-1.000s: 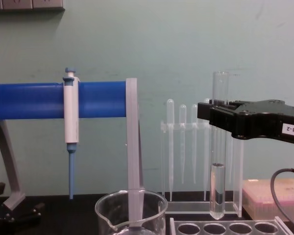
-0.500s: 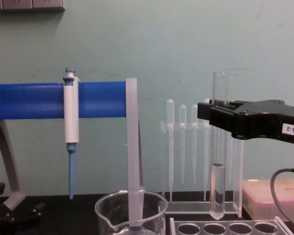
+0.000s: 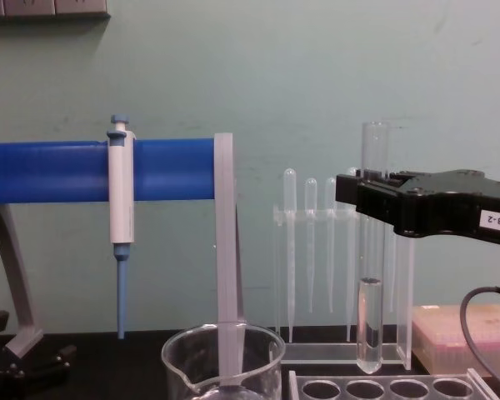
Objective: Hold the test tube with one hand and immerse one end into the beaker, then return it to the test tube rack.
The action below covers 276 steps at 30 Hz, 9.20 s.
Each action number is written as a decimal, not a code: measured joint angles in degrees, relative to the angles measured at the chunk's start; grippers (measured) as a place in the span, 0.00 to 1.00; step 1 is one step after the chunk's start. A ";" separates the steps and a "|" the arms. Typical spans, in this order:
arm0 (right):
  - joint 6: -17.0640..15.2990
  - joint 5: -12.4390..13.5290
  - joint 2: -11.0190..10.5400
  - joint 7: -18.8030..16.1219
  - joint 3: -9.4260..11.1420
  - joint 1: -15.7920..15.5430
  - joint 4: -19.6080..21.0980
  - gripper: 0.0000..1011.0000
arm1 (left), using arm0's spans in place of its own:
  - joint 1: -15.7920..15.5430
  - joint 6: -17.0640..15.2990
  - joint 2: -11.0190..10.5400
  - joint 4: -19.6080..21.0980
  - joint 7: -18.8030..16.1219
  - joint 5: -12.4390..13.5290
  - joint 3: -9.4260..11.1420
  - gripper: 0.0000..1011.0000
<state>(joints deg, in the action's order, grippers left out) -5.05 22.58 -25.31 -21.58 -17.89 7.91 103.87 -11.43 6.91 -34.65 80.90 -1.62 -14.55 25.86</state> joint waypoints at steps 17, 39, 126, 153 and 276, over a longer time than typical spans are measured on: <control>0.00 0.00 0.00 0.00 0.00 0.00 0.00 0.22 | 0.00 0.00 0.00 0.00 0.00 0.00 0.00 0.99; -0.45 -1.01 4.00 -2.03 -6.57 8.95 -3.34 0.22 | 0.00 0.00 0.00 0.00 0.00 0.00 0.00 0.99; 8.84 -4.86 10.47 -4.79 -13.04 10.97 -22.76 0.22 | 0.00 0.00 0.00 0.01 0.00 0.01 0.00 0.99; 8.84 -4.86 10.47 -4.78 -13.03 10.97 -22.76 0.22 | 0.00 0.00 0.00 0.01 0.00 0.00 0.00 0.99; 8.84 -4.86 10.47 -4.79 -13.04 10.97 -22.76 0.22 | 0.00 0.00 0.00 0.00 0.00 0.00 0.00 0.99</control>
<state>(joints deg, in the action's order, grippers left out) 3.79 17.72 -14.84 -26.36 -30.92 18.88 81.11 -11.43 6.91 -34.65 80.90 -1.62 -14.55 25.86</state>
